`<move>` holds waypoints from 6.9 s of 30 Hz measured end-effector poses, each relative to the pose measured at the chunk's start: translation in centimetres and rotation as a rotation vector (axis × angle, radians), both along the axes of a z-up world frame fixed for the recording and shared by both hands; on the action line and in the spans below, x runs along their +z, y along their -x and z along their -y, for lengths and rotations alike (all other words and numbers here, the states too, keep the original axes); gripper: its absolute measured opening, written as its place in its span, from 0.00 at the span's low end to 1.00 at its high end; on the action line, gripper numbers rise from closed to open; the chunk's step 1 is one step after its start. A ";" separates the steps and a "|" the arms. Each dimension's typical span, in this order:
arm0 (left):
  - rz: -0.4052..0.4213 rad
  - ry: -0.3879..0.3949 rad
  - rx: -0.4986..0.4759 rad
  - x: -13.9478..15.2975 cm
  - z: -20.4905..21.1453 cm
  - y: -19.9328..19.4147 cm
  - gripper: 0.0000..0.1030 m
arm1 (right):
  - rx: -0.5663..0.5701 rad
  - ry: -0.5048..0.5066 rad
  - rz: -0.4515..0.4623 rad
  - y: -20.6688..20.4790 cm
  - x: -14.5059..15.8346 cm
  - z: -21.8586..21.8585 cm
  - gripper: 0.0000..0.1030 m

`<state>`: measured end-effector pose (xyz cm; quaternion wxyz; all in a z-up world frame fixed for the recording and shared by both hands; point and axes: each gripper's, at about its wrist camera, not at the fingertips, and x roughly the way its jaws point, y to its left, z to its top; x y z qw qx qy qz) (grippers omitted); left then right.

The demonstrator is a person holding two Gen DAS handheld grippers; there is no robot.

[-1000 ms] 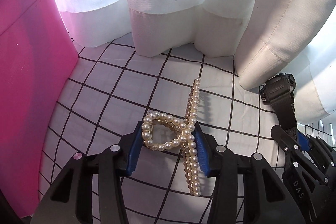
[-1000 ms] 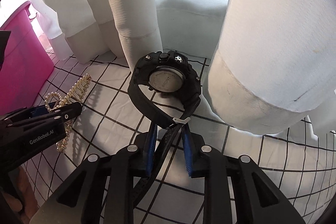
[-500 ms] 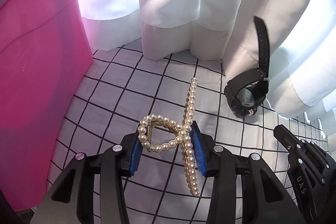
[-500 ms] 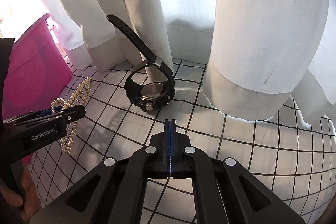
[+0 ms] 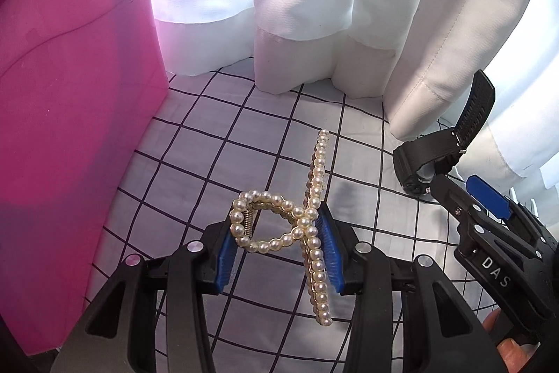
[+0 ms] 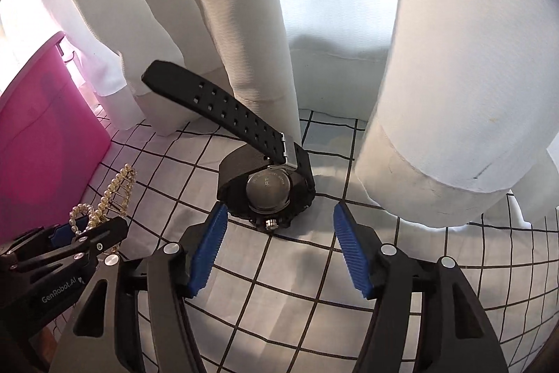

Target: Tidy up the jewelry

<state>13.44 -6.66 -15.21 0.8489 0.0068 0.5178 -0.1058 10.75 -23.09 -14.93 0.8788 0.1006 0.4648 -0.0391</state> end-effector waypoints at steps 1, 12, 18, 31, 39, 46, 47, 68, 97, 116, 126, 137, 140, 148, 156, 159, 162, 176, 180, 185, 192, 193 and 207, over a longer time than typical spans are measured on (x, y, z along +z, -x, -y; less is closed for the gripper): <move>-0.002 0.000 0.003 0.0 -0.1 -0.2 0.40 | -0.004 0.019 -0.014 -0.5 -0.3 -0.3 0.60; -0.021 0.006 0.019 -0.6 -0.8 -1.3 0.40 | -0.016 0.063 -0.061 -5.0 -3.3 -2.6 0.65; -0.031 0.006 0.019 -1.0 -0.9 -1.7 0.40 | -0.040 0.082 -0.035 -6.7 -3.9 -2.6 0.67; -0.034 0.014 0.018 -1.2 -0.9 -1.8 0.40 | -0.053 0.051 0.037 -4.1 -3.7 -1.7 0.66; -0.001 0.032 -0.008 0.7 -1.0 -0.6 0.40 | -0.065 0.045 0.061 -0.6 -1.9 -1.4 0.66; 0.050 0.067 -0.026 4.4 -1.5 0.7 0.40 | -0.070 0.069 0.124 2.6 2.2 -1.8 0.66; 0.061 0.072 -0.027 5.1 -1.6 1.0 0.40 | -0.071 0.074 0.137 3.0 3.0 -1.9 0.66; 0.324 0.067 0.219 23.6 -16.4 1.7 0.40 | 0.250 0.021 0.414 2.4 20.6 -15.5 0.66; 0.112 -0.080 0.476 17.0 -30.9 -2.0 0.41 | 0.461 0.003 0.093 -12.1 14.4 -33.1 0.67; 0.170 -0.112 0.519 19.7 -31.0 0.3 0.92 | 0.413 -0.011 0.094 -7.8 19.1 -30.0 0.67; 0.158 -0.094 0.523 20.0 -30.6 1.4 0.92 | 0.394 0.009 0.094 -6.5 19.2 -29.2 0.67; 0.162 -0.084 0.504 20.3 -30.0 1.8 0.92 | 0.362 0.018 0.091 -5.5 19.1 -28.1 0.67; 0.160 -0.083 0.498 20.2 -29.7 1.8 0.92 | 0.357 0.019 0.090 -5.3 19.1 -28.0 0.67; 0.161 -0.087 0.498 20.2 -29.6 2.1 0.92 | 0.358 0.025 0.093 -5.0 19.3 -27.8 0.67; 0.159 -0.093 0.501 20.3 -29.8 2.3 0.92 | 0.365 0.038 0.102 -4.8 19.4 -28.2 0.67; 0.155 -0.092 0.508 20.3 -30.0 2.4 0.92 | 0.369 0.041 0.106 -4.7 19.5 -28.2 0.67; 0.154 -0.090 0.511 20.4 -30.1 2.4 0.92 | 0.371 0.045 0.108 -4.6 19.5 -28.2 0.67; 0.159 -0.084 0.515 20.6 -30.3 2.7 0.92 | 0.377 0.048 0.117 -4.3 19.8 -28.3 0.67; 0.157 -0.088 0.518 20.6 -30.2 2.7 0.93 | 0.377 0.050 0.119 -4.2 19.8 -28.3 0.67; 0.150 -0.091 0.519 20.5 -30.3 2.8 0.94 | 0.378 0.050 0.120 -4.2 19.8 -28.3 0.67; 0.149 -0.083 0.524 20.5 -30.5 2.9 0.94 | 0.380 0.056 0.121 -4.1 19.9 -28.5 0.67; 0.151 -0.084 0.527 20.5 -30.5 3.0 0.94 | 0.380 0.057 0.122 -4.1 19.9 -28.5 0.67; 0.143 -0.085 0.536 20.4 -30.7 3.1 0.94 | 0.380 0.060 0.124 -4.1 20.0 -28.6 0.67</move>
